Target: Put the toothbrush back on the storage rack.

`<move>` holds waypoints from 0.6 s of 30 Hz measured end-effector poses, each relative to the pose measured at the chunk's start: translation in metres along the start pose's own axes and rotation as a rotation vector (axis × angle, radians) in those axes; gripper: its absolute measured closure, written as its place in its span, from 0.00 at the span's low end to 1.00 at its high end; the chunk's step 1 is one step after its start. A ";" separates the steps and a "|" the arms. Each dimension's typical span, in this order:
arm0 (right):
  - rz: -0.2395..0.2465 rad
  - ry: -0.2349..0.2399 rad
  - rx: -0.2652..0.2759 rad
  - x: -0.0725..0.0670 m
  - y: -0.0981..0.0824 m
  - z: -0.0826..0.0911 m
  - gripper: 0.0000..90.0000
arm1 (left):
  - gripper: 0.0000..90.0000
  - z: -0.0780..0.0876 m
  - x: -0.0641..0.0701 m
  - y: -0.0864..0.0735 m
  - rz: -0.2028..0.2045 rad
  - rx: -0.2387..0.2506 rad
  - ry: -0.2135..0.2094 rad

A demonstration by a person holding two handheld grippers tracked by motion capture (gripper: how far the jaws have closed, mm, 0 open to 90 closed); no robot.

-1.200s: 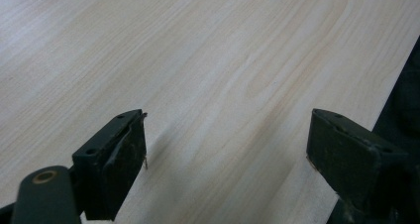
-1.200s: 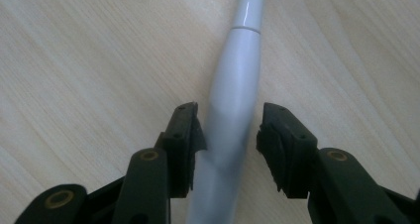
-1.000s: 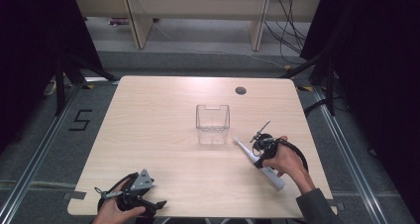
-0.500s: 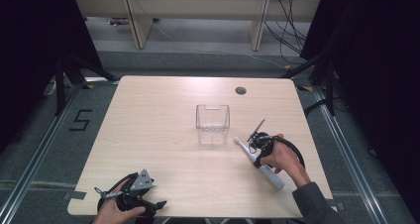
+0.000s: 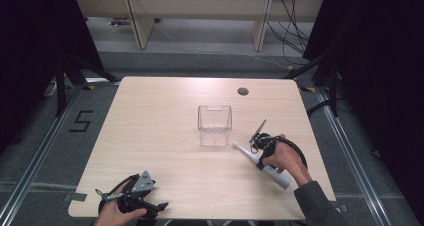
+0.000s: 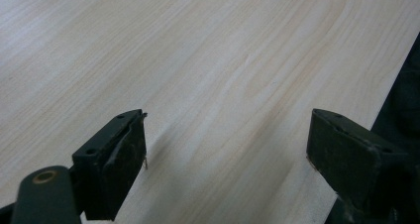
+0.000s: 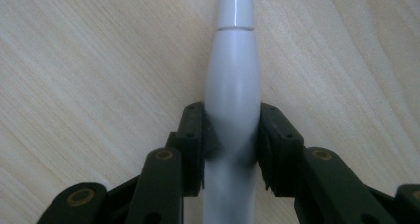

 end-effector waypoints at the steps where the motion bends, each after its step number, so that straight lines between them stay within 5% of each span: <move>1: 0.030 -0.006 -0.003 0.003 -0.001 -0.001 0.74 | 0.17 0.000 0.000 0.000 0.001 0.003 0.000; 3: -0.004 0.001 -0.026 -0.001 0.001 0.000 0.74 | 0.17 0.000 0.000 0.000 -0.001 0.004 0.000; 4: 0.043 -0.005 -0.026 0.003 0.000 -0.001 0.74 | 0.16 0.000 0.000 0.001 0.002 0.007 0.000; 7: 0.065 -0.025 -0.043 0.004 0.001 -0.001 0.74 | 0.17 0.001 0.000 0.000 -0.005 -0.013 -0.001; 12: 0.033 -0.016 -0.068 0.001 0.002 0.000 0.74 | 0.17 0.001 0.000 0.000 -0.005 -0.005 -0.002; 13: 0.074 -0.025 -0.051 0.005 0.003 -0.002 0.74 | 0.17 0.001 0.000 0.000 -0.006 -0.004 -0.002; 18: 0.037 -0.023 -0.083 -0.001 0.004 -0.001 0.74 | 0.17 0.001 0.001 0.000 -0.006 -0.004 -0.002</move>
Point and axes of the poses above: each handheld gripper's, and its own axes: z roughly backward along the jaws, y roughly out of its top, x roughly to its right, the point moved 6 cm from there along -z, roughly forward along the jaws, and after that the axes turned 6 degrees about z, right-handed, at the moved point
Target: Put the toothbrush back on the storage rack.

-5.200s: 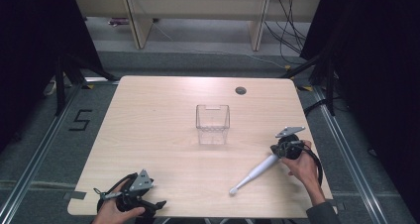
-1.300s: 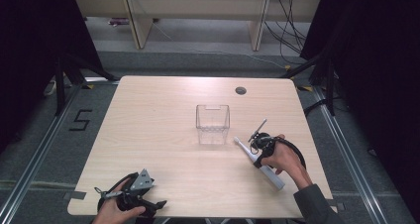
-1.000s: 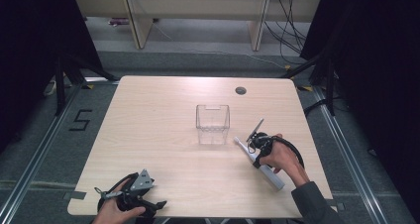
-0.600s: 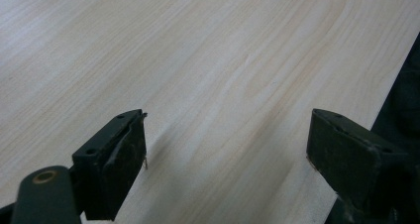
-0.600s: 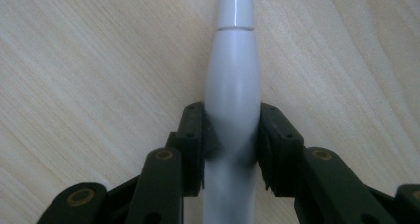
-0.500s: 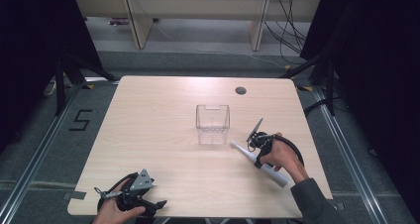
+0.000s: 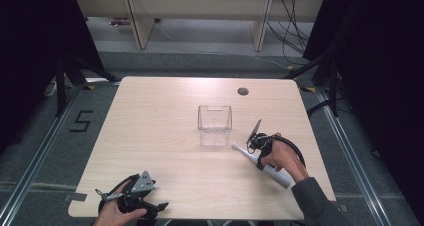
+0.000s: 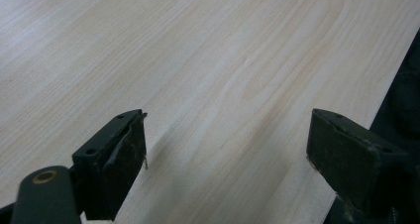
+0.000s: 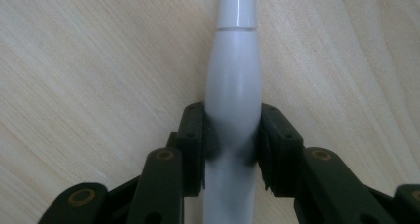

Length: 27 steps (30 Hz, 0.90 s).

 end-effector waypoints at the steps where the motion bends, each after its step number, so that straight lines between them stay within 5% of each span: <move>1: 0.000 0.000 0.000 0.000 0.000 0.000 0.74 | 0.17 0.000 0.000 0.000 0.000 0.000 0.000; 3: -0.020 0.004 0.001 -0.001 0.000 0.000 0.74 | 0.17 0.000 0.000 0.000 0.000 0.002 0.001; 8: 0.030 -0.005 0.038 0.004 -0.003 -0.001 0.74 | 0.17 0.000 0.000 0.000 0.005 0.011 -0.003; 10: -0.014 0.007 0.029 0.001 -0.004 0.000 0.74 | 0.17 0.000 0.000 0.000 0.001 0.009 -0.004; 11: 0.038 0.007 0.054 0.007 -0.008 -0.001 0.74 | 0.17 0.000 -0.001 0.000 0.001 -0.008 -0.003; 12: 0.038 0.007 0.054 0.007 -0.008 -0.001 0.74 | 0.17 0.000 -0.001 0.000 0.001 -0.008 -0.003; 13: -0.017 0.023 0.057 0.005 -0.011 0.001 0.74 | 0.17 0.000 -0.001 0.000 0.001 -0.007 -0.004; 21: -0.020 0.027 0.130 0.009 -0.018 0.011 0.74 | 0.17 -0.001 0.000 0.000 0.004 -0.001 0.000; 27: -0.041 0.014 0.280 0.016 -0.024 0.039 0.74 | 0.17 -0.001 -0.001 0.001 -0.003 0.003 0.002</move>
Point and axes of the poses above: each handheld gripper's, and its own axes: z roughly backward along the jaws, y roughly out of its top, x roughly to its right, the point moved 6 cm from there along -z, roughly forward along the jaws, and after that the axes turned 6 degrees about z, right-handed, at the moved point
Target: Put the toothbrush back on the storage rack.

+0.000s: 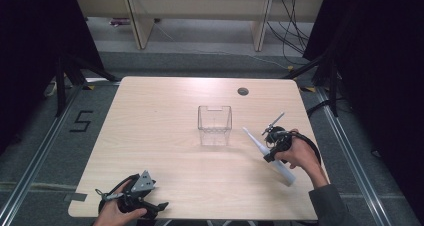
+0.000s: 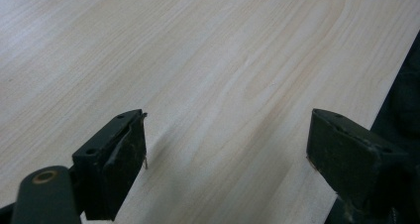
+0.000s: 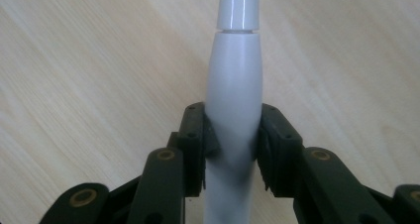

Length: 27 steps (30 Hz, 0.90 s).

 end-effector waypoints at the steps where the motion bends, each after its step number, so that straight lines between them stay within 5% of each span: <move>1: 0.000 0.000 0.000 0.000 0.000 0.000 0.74 | 0.17 0.000 0.000 0.000 0.001 0.000 -0.001; 9: -0.050 -0.038 0.197 0.007 0.005 0.034 0.74 | 0.17 0.000 0.000 -0.001 0.011 -0.006 -0.002; 13: -0.080 -0.050 0.250 0.009 0.005 0.043 0.74 | 0.17 0.000 0.001 -0.001 0.009 -0.004 -0.001; 15: -0.092 -0.054 0.301 0.012 0.007 0.047 0.74 | 0.17 0.000 0.001 -0.001 0.014 0.006 -0.002; 16: -0.085 -0.069 0.374 0.015 0.009 0.050 0.74 | 0.17 0.000 0.001 -0.001 0.015 0.007 -0.004; 20: -0.087 -0.110 0.438 0.021 0.012 0.053 0.74 | 0.17 0.000 0.001 -0.001 0.023 0.010 -0.001; 21: -0.095 -0.108 0.500 0.021 0.016 0.058 0.74 | 0.17 0.000 0.000 0.000 0.012 0.009 -0.003; 27: -0.100 -0.117 0.574 0.020 0.023 0.066 0.74 | 0.17 0.000 0.001 0.000 0.014 0.013 -0.001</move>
Point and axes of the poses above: each handheld gripper's, and its own axes: z roughly backward along the jaws, y roughly out of its top, x roughly to its right, the point moved 6 cm from there along -z, roughly forward along the jaws, and after that the axes turned 6 degrees about z, right-handed, at the moved point
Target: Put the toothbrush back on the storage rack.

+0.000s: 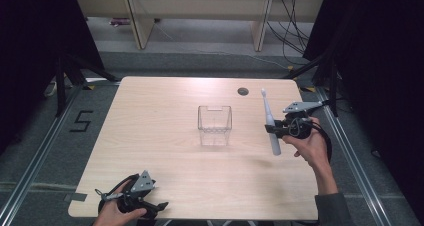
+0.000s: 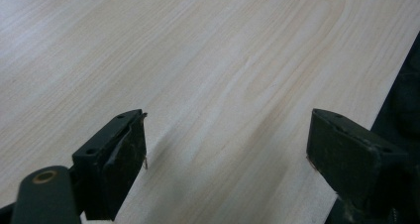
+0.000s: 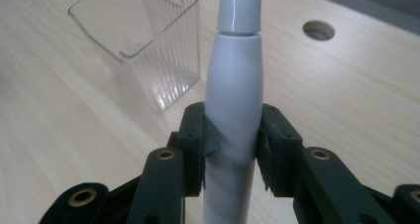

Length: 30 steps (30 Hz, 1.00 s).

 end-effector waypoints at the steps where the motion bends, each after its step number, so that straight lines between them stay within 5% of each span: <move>1: 0.002 -0.005 0.007 0.000 0.001 -0.001 0.74 | 0.17 0.000 0.000 0.000 0.001 0.000 0.000; 12: 0.016 -0.012 0.125 -0.002 0.021 -0.007 0.74 | 0.17 0.000 0.001 0.000 0.003 0.004 -0.002; 30: 0.053 0.019 0.182 -0.021 0.063 -0.014 0.74 | 0.17 0.000 -0.001 0.001 0.003 0.007 -0.001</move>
Point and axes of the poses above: each handheld gripper's, and its own axes: z roughly backward along the jaws, y roughly out of its top, x roughly to its right, the point moved 6 cm from there along -z, roughly forward along the jaws, and after that the axes turned 6 degrees about z, right-handed, at the moved point
